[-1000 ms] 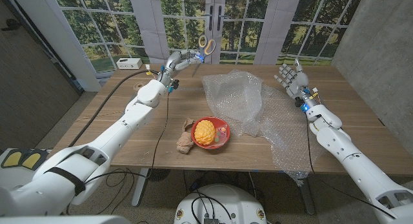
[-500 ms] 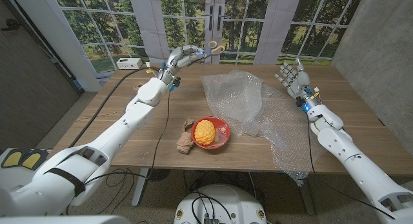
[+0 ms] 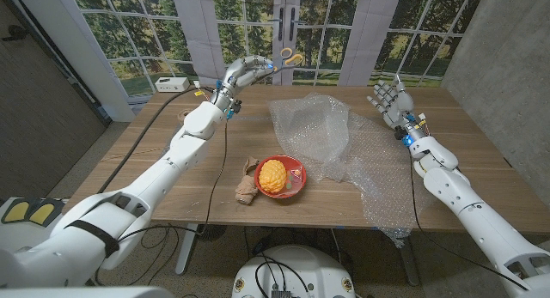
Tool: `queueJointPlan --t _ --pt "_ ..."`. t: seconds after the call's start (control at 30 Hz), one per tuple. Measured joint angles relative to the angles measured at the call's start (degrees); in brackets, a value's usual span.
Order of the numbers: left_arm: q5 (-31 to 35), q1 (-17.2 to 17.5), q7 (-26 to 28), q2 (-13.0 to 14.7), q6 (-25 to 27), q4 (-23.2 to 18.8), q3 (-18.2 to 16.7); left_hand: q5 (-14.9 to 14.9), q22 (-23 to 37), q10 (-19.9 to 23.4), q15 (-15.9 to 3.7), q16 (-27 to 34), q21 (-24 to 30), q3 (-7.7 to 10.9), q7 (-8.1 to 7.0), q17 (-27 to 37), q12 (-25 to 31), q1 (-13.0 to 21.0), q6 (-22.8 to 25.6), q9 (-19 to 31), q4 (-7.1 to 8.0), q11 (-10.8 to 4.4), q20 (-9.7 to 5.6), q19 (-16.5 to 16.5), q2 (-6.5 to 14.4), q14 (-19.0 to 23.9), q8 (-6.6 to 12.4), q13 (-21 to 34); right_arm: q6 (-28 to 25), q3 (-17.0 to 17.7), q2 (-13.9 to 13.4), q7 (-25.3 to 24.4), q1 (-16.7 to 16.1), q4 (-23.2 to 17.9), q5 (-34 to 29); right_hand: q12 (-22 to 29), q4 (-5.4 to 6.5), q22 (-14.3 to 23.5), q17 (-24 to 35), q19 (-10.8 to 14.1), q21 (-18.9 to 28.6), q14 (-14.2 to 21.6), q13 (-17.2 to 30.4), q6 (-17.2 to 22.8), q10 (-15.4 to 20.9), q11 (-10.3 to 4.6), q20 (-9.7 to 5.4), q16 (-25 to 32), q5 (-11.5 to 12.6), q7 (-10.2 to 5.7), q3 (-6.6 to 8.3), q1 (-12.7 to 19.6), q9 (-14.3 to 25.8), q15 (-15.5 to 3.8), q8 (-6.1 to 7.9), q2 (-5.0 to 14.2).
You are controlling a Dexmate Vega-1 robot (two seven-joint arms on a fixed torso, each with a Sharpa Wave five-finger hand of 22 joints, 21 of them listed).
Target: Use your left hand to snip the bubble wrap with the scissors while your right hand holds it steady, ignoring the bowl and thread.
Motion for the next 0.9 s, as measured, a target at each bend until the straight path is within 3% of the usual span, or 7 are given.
queueJointPlan --t 0.2,0.5,0.9 --pt "-4.2 -1.6 -5.4 -2.4 -1.2 4.5 -0.4 0.0 0.0 0.0 0.01 0.0 0.4 -0.24 0.22 0.4 0.0 0.3 0.2 -0.3 -0.23 0.42 -0.10 1.9 -0.2 0.0 0.00 0.2 0.1 -0.2 0.1 0.0 0.5 0.3 -0.3 0.0 0.00 0.0 0.0 0.0 0.0 0.0 0.0 0.0 0.0 0.00 0.00 0.0 0.0 0.00 0.00 0.0 0.0 0.00 0.00 0.00" --pt "-10.8 -3.9 -14.1 -6.2 -1.9 11.1 -1.6 0.0 0.0 -0.4 0.12 0.0 0.2 -0.24 0.21 1.1 -0.5 0.9 0.2 -0.8 -0.22 0.84 -0.10 1.5 0.0 -0.1 0.00 0.8 0.3 -0.4 0.2 -0.4 0.9 0.5 -0.7 0.0 0.00 0.0 0.0 0.0 0.0 0.0 0.0 0.0 0.0 0.00 0.00 0.0 0.0 0.00 0.00 0.0 0.0 0.00 0.00 0.00" --pt "-16.8 -5.3 -22.6 -9.1 0.3 15.5 -3.6 0.0 0.0 -0.4 0.22 0.0 -0.2 -0.71 -0.02 1.7 -0.5 1.0 0.5 -1.1 -0.23 0.84 -0.01 0.8 0.1 -0.2 0.00 1.3 0.7 -0.2 0.1 -0.7 0.4 0.0 -0.7 0.0 0.00 0.0 0.0 0.0 0.0 0.2 0.0 0.0 0.0 0.00 0.00 0.0 0.0 0.01 0.00 0.0 0.0 0.20 0.00 0.00"
